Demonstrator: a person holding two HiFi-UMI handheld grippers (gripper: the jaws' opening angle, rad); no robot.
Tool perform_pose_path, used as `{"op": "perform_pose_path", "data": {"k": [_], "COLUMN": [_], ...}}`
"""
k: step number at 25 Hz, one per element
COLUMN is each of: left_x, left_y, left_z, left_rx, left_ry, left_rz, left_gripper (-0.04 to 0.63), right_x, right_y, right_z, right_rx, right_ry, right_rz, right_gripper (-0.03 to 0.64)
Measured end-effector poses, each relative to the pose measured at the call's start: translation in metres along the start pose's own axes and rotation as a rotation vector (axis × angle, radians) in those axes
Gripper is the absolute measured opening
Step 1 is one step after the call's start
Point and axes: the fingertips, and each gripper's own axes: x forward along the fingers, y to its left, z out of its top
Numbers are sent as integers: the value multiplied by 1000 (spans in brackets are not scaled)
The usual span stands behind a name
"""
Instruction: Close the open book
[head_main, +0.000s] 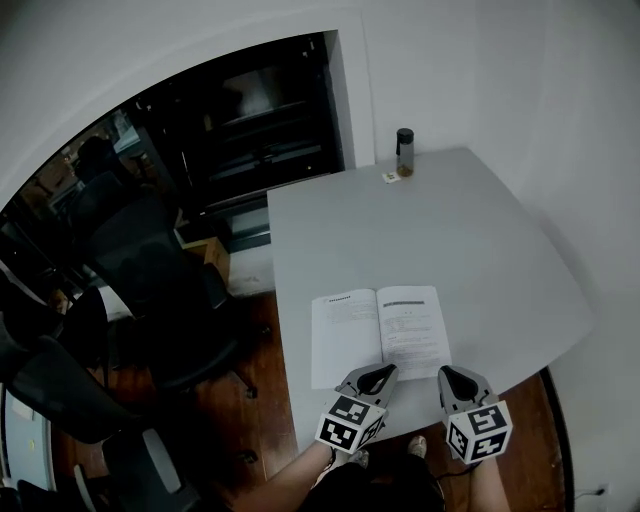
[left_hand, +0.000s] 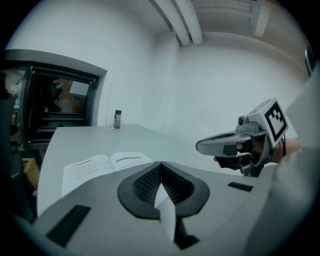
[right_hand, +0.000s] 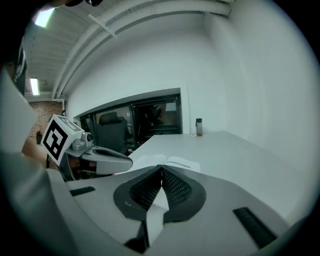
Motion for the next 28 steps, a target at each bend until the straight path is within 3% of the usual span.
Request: {"op": "perform_pose_path", "data": {"k": [8, 15, 19, 21, 28], "left_x": [6, -17, -33, -36, -58], "left_y": [38, 60, 90, 100, 144], "left_z": [0, -34, -63, -80, -120], "left_rx": [-73, -166, -225, -254, -318], "left_ry": [-27, 36, 59, 89, 170], "left_rz": [288, 442, 537, 545, 608], "left_gripper": [5, 5, 32, 74, 77], "right_x": [47, 67, 79, 87, 104], "right_y": [1, 27, 43, 50, 81], "right_z": [4, -13, -19, -23, -34], "right_rx": [-167, -193, -228, -242, -271], "right_ry": [23, 72, 99, 122, 184], "right_rz": [258, 435, 467, 470, 473], "right_gripper": [6, 6, 6, 6, 6]}}
